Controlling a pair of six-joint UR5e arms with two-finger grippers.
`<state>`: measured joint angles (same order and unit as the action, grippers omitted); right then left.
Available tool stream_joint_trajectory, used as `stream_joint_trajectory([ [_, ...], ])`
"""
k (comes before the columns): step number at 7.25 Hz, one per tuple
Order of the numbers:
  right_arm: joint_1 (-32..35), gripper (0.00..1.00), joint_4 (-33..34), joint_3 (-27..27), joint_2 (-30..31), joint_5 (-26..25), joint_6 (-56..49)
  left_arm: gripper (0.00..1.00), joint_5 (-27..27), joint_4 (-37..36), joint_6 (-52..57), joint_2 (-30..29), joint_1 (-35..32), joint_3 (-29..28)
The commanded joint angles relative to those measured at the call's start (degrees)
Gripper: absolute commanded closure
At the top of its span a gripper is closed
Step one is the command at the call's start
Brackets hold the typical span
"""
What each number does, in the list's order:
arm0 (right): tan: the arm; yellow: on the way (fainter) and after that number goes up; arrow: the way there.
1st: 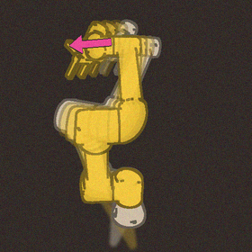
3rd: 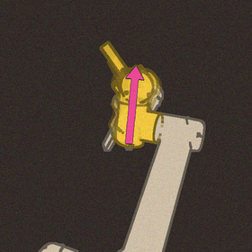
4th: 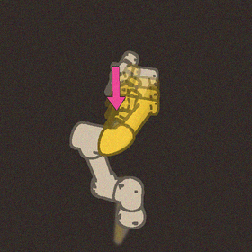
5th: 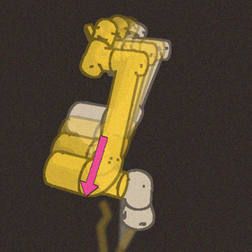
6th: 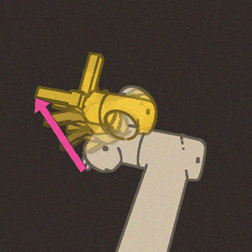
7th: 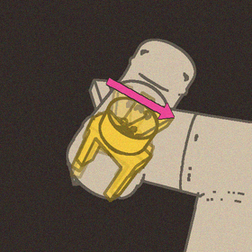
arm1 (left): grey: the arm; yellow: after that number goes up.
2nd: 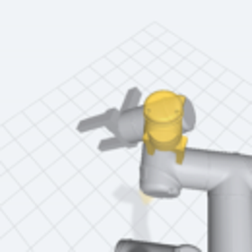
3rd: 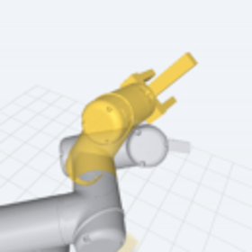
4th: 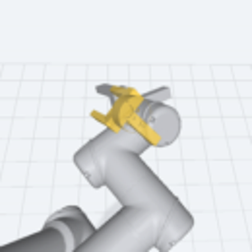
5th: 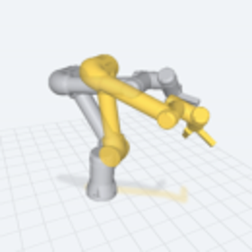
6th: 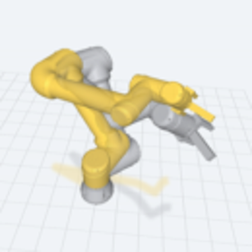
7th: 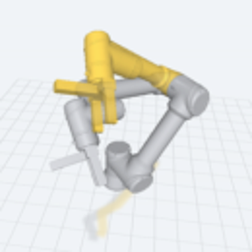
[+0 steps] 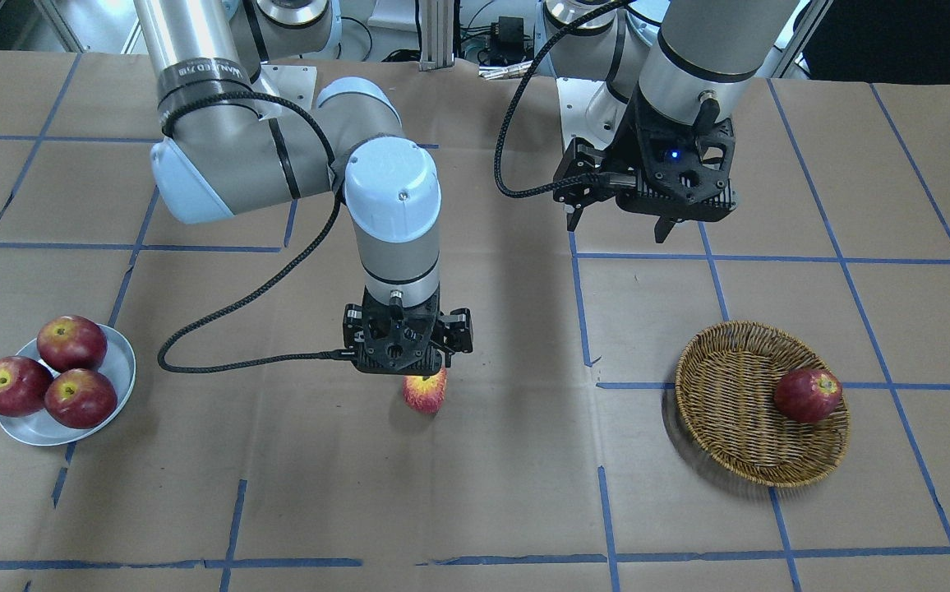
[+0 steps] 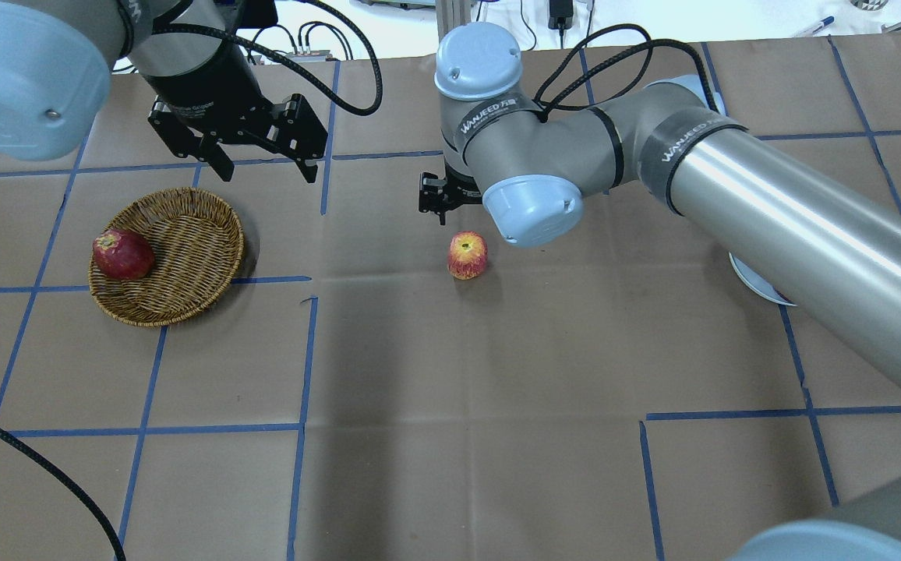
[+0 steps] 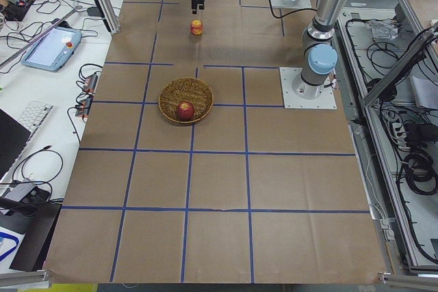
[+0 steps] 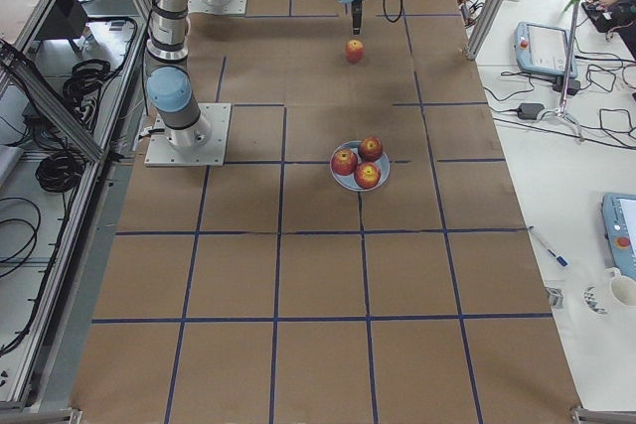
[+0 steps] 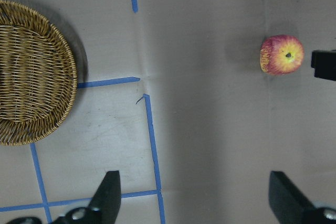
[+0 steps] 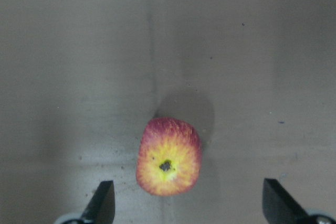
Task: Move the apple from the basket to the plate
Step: 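Lower the right gripper over the apple on the table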
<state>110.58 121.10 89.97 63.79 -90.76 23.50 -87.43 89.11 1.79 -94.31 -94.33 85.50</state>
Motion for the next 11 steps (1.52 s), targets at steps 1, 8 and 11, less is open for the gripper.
stream_joint_trajectory([
  [1, 1.2, 0.00, 3.4, 0.1, -4.5, 0.0, 0.1, 0.02, -0.2, -1.3, 0.1, -0.3, 0.1, 0.3],
  [8, 2.1, 0.18, 5.6, 2.1, -8.0, -1.4, -0.6, 0.02, -1.4, -1.5, 0.1, -2.0, 0.3, -0.1],
  [11, 1.8, 0.41, 5.6, 1.4, -7.1, -1.4, -0.3, 0.02, -1.4, -1.5, 0.2, -2.0, 0.3, 0.2],
])
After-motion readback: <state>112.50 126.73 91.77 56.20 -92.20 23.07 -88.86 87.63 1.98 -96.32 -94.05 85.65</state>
